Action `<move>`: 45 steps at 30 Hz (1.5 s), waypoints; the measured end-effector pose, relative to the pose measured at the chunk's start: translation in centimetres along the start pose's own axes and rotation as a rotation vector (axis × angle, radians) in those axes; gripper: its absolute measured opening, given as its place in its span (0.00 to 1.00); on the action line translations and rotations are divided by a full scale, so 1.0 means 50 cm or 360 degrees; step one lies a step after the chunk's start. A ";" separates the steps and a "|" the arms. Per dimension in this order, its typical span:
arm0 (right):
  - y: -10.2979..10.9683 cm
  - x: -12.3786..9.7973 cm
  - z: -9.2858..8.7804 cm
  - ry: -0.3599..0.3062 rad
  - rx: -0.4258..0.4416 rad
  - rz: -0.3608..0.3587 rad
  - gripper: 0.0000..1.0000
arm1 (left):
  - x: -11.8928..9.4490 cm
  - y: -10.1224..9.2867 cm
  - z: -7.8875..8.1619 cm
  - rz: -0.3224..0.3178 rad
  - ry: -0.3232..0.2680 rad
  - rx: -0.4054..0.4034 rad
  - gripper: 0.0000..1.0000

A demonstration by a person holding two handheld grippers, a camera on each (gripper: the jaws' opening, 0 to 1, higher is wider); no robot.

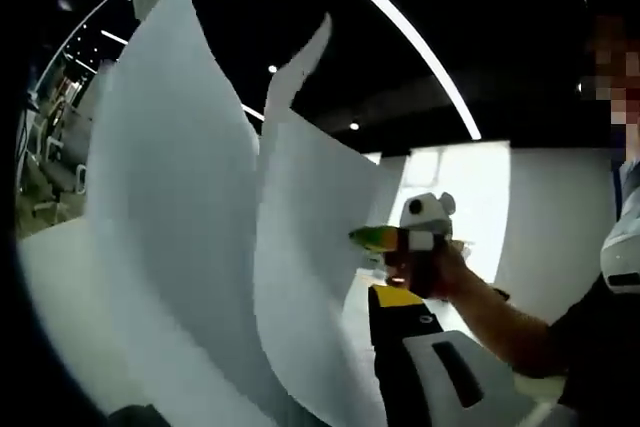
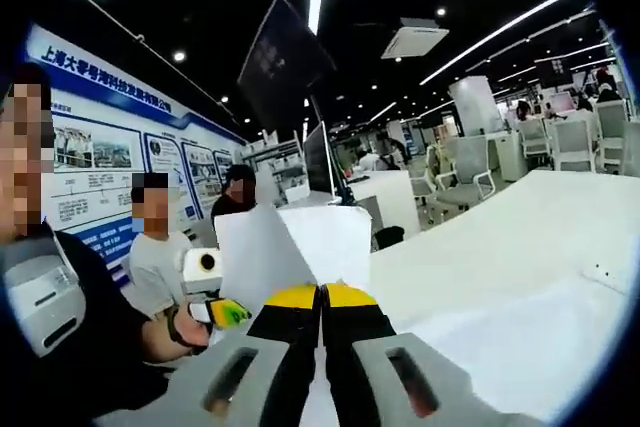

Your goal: Organize the stack of printing papers by aligning and flattening the scattered papers on the table

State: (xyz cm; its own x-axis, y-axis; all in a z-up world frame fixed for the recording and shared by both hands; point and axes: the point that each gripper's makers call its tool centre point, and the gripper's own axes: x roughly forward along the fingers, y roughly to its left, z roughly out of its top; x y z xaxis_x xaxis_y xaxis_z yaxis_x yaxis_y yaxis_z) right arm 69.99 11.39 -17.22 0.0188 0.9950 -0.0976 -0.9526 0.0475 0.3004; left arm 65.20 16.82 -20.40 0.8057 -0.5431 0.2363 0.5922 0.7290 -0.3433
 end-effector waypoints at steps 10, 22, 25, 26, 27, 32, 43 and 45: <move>0.009 -0.005 0.000 -0.0024 0.0042 0.0027 0.00 | -0.001 -0.004 0.005 -0.0017 -0.0032 -0.0029 0.30; -0.031 -0.032 0.022 -0.0119 0.0174 -0.0062 0.00 | 0.001 -0.026 0.020 -0.0077 -0.0101 -0.0034 0.41; -0.014 -0.028 0.028 -0.0133 0.0208 -0.0023 0.00 | 0.003 -0.025 0.016 -0.0067 -0.0085 -0.0003 0.41; -0.003 -0.026 0.027 -0.0123 0.0190 0.0000 0.00 | 0.004 -0.024 0.014 -0.0062 -0.0079 0.0003 0.40; 0.003 -0.025 0.026 -0.0113 0.0176 0.0009 0.00 | 0.004 -0.023 0.013 -0.0057 -0.0076 0.0006 0.40; 0.008 -0.028 0.022 -0.0077 0.0158 0.0023 0.00 | 0.002 -0.017 0.008 -0.0027 -0.0059 0.0021 0.39; 0.013 -0.001 0.015 -0.0084 0.0105 -0.0016 0.00 | -0.003 -0.020 -0.004 -0.0022 0.0006 0.0142 0.06; 0.012 -0.002 0.019 -0.0093 0.0102 -0.0020 0.00 | -0.005 -0.017 -0.001 -0.0001 -0.0003 0.0140 0.06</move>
State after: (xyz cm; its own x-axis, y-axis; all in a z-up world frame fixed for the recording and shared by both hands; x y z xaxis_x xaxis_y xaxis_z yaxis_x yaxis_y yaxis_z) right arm 69.70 11.39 -16.15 0.0500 0.9976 -0.0468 -0.9309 0.0636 0.3597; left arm 64.49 16.33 -20.24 0.8055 -0.5426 0.2384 0.5913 0.7627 -0.2620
